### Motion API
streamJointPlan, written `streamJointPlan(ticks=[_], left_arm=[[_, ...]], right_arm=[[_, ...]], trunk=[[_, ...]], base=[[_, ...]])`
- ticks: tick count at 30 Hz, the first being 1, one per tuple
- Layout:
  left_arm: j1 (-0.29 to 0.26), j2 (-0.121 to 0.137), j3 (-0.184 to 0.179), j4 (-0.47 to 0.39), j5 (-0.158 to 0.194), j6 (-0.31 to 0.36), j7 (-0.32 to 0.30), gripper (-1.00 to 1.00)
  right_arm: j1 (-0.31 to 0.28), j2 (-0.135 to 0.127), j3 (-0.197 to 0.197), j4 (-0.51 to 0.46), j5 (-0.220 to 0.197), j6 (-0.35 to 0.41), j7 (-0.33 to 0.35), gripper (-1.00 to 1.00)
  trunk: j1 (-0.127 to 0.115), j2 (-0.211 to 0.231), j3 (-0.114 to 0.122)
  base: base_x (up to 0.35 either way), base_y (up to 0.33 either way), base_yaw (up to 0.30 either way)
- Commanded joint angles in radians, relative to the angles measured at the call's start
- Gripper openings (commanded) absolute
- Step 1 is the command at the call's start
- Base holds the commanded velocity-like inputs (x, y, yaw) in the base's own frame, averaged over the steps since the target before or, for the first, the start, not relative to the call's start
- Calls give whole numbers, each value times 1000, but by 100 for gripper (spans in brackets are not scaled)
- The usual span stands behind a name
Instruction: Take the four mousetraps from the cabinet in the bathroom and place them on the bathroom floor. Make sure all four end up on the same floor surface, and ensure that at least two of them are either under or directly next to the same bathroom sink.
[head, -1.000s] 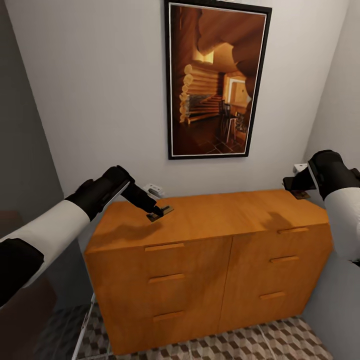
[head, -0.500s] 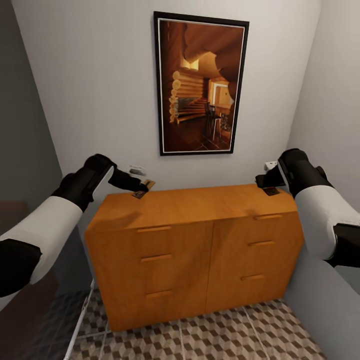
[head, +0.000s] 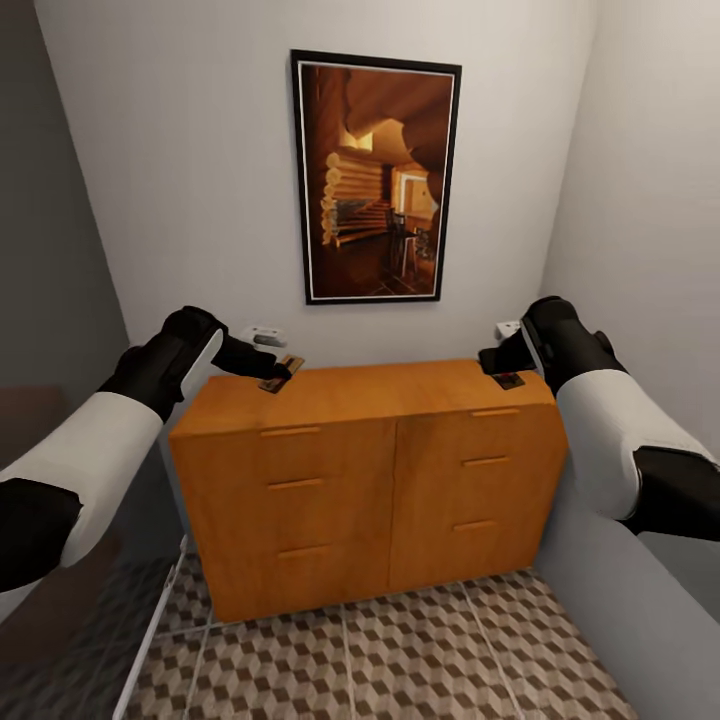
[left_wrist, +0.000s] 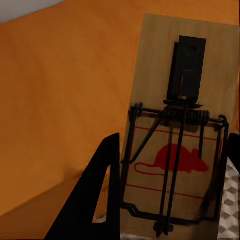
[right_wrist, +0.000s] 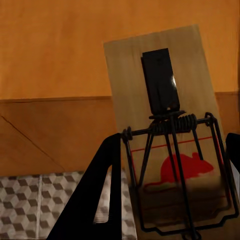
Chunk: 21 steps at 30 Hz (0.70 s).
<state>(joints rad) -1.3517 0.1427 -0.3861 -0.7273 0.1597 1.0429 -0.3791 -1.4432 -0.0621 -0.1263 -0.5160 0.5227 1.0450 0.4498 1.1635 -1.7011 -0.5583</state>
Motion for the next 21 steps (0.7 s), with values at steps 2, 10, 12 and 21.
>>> streamJointPlan(ticks=[2, 10, 12, 21], left_arm=[[-1, 1, -5, -1, 8, 4, 8, -100], [5, -24, -4, 1, 9, 1, 148, -100], [7, -35, -2, 1, 13, -1, 212, -100], [31, -57, 0, 20, 18, -14, 270, -100]], right_arm=[[0, 7, -4, -1, 9, 2, 10, -100], [1, 75, -6, -2, 16, 2, 2, -100], [13, 81, -6, -3, 17, 2, -7, -100], [169, 88, -8, 1, 10, -22, -31, -100]], trunk=[[-1, -1, -1], [-1, -1, -1], [-1, -1, -1], [-1, -1, -1]], base=[[-296, -170, 0], [-299, -168, 0], [-301, -166, 0], [-302, -166, 0]])
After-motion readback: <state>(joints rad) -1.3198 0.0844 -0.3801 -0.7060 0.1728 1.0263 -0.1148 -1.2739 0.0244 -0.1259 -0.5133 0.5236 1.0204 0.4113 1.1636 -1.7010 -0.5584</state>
